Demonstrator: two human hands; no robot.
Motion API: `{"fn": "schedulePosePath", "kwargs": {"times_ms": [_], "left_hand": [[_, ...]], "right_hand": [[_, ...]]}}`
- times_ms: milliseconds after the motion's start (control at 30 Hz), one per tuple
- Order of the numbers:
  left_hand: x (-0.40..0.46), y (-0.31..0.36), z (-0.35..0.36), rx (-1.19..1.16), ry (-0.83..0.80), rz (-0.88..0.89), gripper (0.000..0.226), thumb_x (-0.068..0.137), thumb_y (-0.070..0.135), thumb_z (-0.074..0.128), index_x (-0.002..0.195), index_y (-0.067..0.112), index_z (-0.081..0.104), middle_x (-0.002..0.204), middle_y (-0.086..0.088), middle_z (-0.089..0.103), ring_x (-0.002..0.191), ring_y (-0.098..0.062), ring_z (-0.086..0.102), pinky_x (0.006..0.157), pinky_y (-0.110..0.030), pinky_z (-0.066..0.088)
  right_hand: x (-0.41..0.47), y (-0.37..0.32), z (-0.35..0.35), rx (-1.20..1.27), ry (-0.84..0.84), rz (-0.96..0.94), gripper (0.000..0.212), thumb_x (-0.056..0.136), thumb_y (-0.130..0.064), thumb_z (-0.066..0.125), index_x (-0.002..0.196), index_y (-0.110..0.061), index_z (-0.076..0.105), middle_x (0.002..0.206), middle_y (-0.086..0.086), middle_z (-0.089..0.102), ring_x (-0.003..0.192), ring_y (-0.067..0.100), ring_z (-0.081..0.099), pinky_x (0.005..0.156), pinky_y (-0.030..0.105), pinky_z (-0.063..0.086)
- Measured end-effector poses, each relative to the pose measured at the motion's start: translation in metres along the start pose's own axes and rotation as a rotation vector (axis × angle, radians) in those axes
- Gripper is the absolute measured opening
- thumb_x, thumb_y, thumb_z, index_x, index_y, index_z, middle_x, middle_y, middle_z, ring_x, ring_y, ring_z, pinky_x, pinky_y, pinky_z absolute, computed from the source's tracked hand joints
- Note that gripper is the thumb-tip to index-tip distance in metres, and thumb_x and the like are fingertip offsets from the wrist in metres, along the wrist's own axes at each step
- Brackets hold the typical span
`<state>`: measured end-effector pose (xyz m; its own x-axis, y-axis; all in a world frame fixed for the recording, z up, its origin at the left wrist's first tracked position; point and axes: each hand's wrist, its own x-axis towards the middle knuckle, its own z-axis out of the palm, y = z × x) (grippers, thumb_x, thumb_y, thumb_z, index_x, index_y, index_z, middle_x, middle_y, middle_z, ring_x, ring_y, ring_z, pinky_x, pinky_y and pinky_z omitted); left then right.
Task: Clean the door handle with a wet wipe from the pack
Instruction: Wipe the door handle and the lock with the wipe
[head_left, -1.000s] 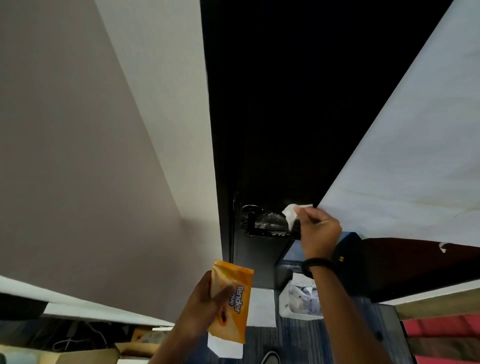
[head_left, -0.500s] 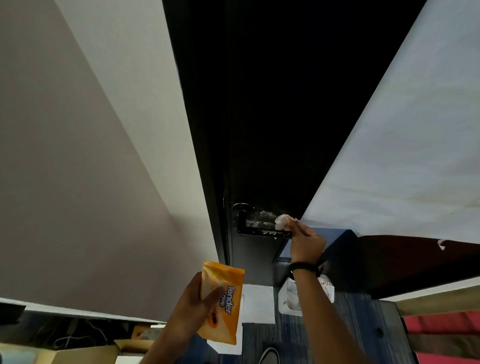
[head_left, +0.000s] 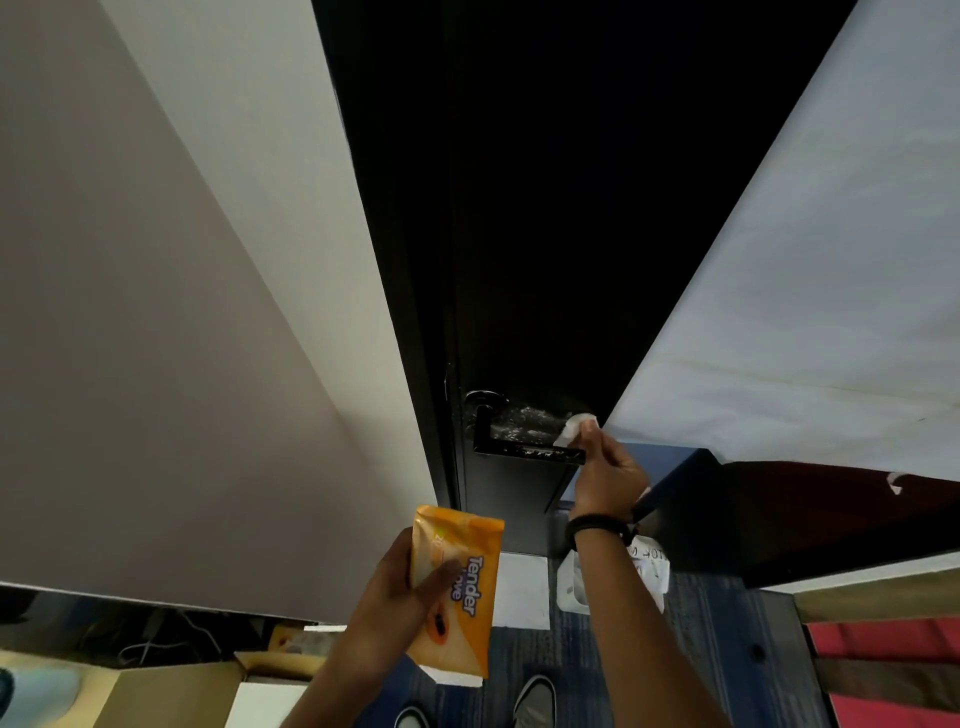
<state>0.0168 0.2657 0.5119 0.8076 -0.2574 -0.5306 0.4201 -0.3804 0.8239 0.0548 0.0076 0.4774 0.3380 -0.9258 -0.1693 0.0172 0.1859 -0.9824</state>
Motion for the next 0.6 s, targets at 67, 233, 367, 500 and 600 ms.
{"fn": "schedulePosePath", "kwargs": {"times_ms": [67,233,367,500,600], "left_hand": [[-0.001,0.008,0.003,-0.037,0.001,0.015,0.037,0.089,0.048,0.071,0.122,0.035,0.06,0.111,0.005,0.079,0.096,-0.017,0.08,0.085,-0.042,0.067],[-0.006,0.023,0.01,-0.077,-0.003,0.016,0.023,0.095,0.039,0.068,0.117,0.038,0.059,0.106,0.011,0.078,0.087,-0.009,0.079,0.063,-0.02,0.061],[-0.01,0.024,0.014,-0.072,-0.004,-0.01,0.025,0.096,0.038,0.068,0.119,0.034,0.06,0.106,0.01,0.078,0.085,-0.008,0.08,0.062,-0.02,0.061],[-0.013,0.017,0.016,-0.064,-0.007,-0.044,0.029,0.095,0.039,0.07,0.121,0.03,0.062,0.105,0.006,0.081,0.086,-0.01,0.081,0.07,-0.026,0.065],[-0.012,0.013,0.015,-0.046,-0.012,-0.072,0.035,0.091,0.045,0.071,0.121,0.029,0.062,0.103,0.006,0.082,0.088,-0.012,0.081,0.075,-0.031,0.066]], "right_hand": [[0.002,-0.005,0.003,0.026,0.014,-0.062,0.023,0.089,-0.022,0.079,0.1,-0.002,0.079,0.086,0.012,0.078,0.076,0.009,0.072,0.07,0.025,0.063],[0.009,-0.007,-0.001,-0.142,-0.067,-0.33,0.021,0.091,-0.022,0.078,0.101,-0.003,0.078,0.09,0.006,0.077,0.083,0.016,0.073,0.072,0.024,0.061],[0.016,0.01,-0.008,-0.255,-0.135,-0.4,0.022,0.093,-0.022,0.075,0.102,-0.002,0.076,0.091,0.006,0.075,0.087,0.019,0.071,0.079,0.041,0.063],[0.021,0.029,-0.012,-0.322,-0.218,-0.477,0.026,0.093,-0.02,0.07,0.109,0.0,0.068,0.102,0.013,0.07,0.096,0.029,0.068,0.09,0.048,0.059],[0.01,0.044,-0.011,-0.44,-0.282,-0.561,0.046,0.082,0.018,0.063,0.125,0.002,0.058,0.126,0.021,0.058,0.116,0.033,0.062,0.105,0.023,0.049]]}}
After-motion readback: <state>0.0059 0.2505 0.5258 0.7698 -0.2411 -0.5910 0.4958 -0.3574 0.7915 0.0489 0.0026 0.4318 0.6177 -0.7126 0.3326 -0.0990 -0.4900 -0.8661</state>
